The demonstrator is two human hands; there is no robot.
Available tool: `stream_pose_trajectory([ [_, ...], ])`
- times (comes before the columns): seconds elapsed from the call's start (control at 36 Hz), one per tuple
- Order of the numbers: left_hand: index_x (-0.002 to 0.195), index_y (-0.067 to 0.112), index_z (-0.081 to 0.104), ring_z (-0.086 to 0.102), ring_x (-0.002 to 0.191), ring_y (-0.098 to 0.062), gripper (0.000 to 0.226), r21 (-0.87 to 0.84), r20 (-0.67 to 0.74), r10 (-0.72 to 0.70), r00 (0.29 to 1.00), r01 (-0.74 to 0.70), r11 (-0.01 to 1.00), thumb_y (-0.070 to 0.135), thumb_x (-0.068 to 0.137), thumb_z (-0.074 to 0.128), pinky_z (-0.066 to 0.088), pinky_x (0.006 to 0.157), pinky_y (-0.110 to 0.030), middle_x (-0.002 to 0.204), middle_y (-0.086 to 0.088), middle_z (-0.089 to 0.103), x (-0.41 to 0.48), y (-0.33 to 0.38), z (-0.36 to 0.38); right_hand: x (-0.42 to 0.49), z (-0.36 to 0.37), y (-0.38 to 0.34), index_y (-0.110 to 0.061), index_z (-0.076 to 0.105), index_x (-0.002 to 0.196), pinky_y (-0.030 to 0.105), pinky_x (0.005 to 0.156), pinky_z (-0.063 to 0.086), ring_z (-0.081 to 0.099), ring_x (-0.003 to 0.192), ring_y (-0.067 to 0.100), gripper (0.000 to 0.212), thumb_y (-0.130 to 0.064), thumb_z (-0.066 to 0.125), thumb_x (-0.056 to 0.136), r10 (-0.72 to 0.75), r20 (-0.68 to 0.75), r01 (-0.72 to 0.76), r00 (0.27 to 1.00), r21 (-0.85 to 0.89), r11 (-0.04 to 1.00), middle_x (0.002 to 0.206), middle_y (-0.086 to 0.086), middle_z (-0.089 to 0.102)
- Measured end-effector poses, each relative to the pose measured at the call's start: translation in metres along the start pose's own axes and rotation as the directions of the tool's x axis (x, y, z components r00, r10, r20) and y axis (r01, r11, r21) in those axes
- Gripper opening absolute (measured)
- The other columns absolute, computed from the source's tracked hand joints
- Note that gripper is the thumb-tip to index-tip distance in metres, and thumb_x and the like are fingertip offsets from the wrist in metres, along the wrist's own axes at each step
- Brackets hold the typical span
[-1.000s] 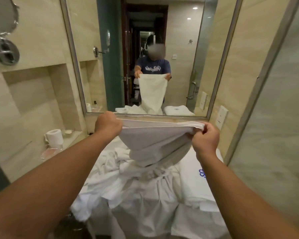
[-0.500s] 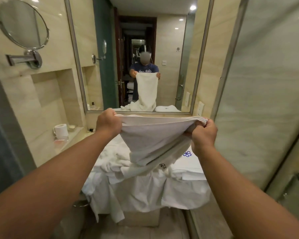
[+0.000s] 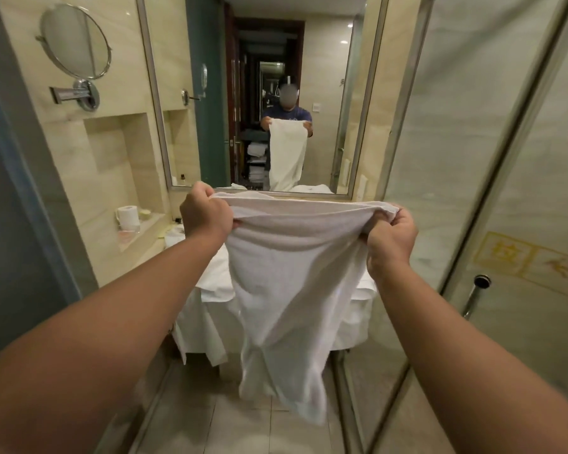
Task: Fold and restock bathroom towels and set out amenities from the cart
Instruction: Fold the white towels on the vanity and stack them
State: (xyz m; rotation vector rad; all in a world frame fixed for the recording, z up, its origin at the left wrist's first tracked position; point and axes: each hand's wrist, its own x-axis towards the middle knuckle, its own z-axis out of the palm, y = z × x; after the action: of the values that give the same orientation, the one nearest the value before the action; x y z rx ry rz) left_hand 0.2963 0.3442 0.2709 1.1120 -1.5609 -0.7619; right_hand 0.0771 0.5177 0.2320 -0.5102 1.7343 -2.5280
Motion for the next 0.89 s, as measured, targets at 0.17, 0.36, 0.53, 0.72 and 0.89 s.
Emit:
stream_pose_trajectory([
  [0.17,0.081,0.019,0.052,0.069,0.083,-0.037,0.023,0.023,-0.027,-0.034,0.999,0.035,0.999,0.007,0.075,0.032,0.062,0.066,-0.052,0.082,-0.002,0.057,-0.012,-0.005,-0.021,-0.014,-0.002,-0.009,-0.026,0.066,0.08,0.042,0.072,0.052,0.057,0.079,0.02,0.023,-0.009,0.052,0.085,0.006,0.056,-0.006,0.998,-0.004,1.0,0.083,0.003,0.066],
  [0.36,0.105,0.008,0.053,0.069,0.047,-0.027,0.02,0.199,0.191,-0.228,0.955,0.189,0.962,0.005,0.098,0.034,0.059,0.051,-0.036,0.079,-0.02,0.069,-0.021,-0.001,-0.038,-0.029,-0.008,-0.004,-0.024,0.063,0.089,0.046,0.069,0.056,0.059,0.081,0.024,0.022,-0.009,0.047,0.092,0.112,0.133,-0.09,0.985,-0.164,0.982,0.088,0.007,0.067],
  [0.53,0.094,0.001,0.065,0.072,0.051,-0.032,0.024,0.452,0.231,-0.212,0.95,0.088,0.888,0.005,0.099,0.042,0.065,0.067,-0.044,0.069,-0.017,0.07,-0.014,-0.02,-0.043,-0.031,-0.015,-0.006,-0.005,0.058,0.101,0.058,0.06,0.062,0.063,0.095,0.04,0.013,-0.009,0.046,0.104,0.334,0.208,-0.228,0.919,-0.41,0.883,0.104,0.019,0.062],
  [0.72,0.097,0.0,0.058,0.074,0.058,-0.037,0.021,0.61,0.384,-0.339,0.859,0.04,0.791,0.002,0.1,0.037,0.04,0.045,-0.027,0.076,-0.027,0.069,0.0,-0.012,-0.052,-0.04,-0.018,0.005,-0.015,0.059,0.087,0.055,0.075,0.063,0.063,0.087,0.029,0.031,0.008,0.042,0.101,0.205,0.256,-0.14,0.945,-0.25,0.958,0.091,0.014,0.066],
  [0.89,0.11,0.005,0.041,0.066,0.045,-0.016,0.02,0.696,0.497,-0.551,0.67,0.071,0.714,0.005,0.1,0.023,0.033,0.038,-0.019,0.074,-0.019,0.073,-0.005,-0.019,-0.057,-0.043,-0.018,0.016,-0.021,0.056,0.087,0.056,0.079,0.059,0.057,0.082,0.026,0.038,0.01,0.039,0.1,0.119,0.276,-0.06,0.954,-0.211,0.976,0.089,0.013,0.062],
])
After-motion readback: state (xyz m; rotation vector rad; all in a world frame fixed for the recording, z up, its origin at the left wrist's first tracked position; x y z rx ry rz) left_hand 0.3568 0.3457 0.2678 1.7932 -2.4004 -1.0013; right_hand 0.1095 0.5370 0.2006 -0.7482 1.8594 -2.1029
